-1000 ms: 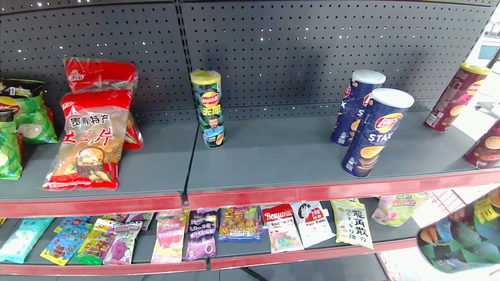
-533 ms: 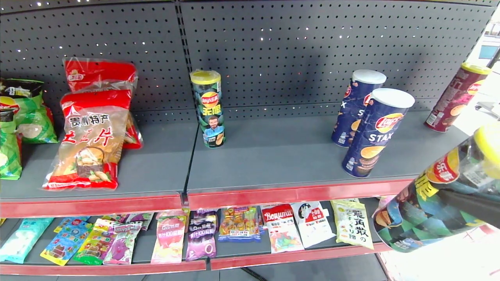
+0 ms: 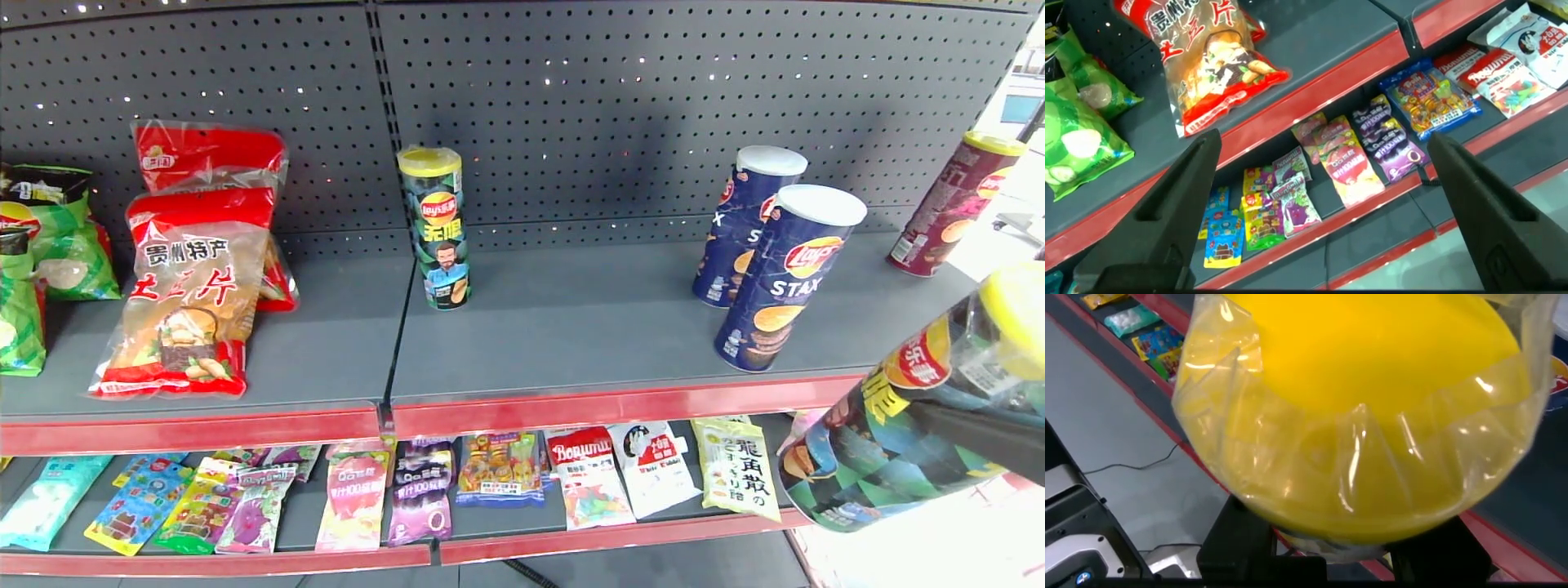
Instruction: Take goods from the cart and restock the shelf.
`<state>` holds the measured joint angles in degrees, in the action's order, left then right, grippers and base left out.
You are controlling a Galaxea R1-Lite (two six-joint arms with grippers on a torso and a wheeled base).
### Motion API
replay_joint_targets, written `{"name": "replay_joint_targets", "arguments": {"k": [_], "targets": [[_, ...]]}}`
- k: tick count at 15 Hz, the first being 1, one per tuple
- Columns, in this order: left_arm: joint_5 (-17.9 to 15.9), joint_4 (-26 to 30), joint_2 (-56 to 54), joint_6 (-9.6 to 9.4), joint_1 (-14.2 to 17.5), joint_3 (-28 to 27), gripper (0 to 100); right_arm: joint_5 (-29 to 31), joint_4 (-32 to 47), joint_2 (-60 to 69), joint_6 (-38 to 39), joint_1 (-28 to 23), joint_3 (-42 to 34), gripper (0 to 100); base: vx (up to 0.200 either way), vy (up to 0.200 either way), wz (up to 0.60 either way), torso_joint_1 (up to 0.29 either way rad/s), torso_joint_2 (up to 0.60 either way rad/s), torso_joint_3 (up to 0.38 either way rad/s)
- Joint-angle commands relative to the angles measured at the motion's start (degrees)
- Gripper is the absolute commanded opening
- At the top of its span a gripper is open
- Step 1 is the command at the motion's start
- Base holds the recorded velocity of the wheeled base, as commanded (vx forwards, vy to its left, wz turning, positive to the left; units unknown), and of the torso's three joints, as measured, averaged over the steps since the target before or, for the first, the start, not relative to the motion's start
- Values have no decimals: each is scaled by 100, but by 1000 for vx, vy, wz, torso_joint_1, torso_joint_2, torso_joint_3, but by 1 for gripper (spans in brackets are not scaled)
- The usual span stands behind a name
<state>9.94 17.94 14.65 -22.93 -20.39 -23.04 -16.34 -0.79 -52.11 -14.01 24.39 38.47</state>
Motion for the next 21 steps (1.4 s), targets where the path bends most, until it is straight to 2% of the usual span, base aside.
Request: {"name": "replay_joint_targets", "arguments": {"k": [1,14,21], "targets": [[8,-1,-15,-1,0,1,100,-1,0,52,-6,4,-42,0,0,0,0,0,0,0],[70,-1,-15,-10,0,-8,100,192,18,738,-23,-22,-595,0,0,0,0,0,0,0],[79,-10,-68,-10,0,-34,100,166,-17,219,3,-14,-244,0,0,0,0,0,0,0]]}}
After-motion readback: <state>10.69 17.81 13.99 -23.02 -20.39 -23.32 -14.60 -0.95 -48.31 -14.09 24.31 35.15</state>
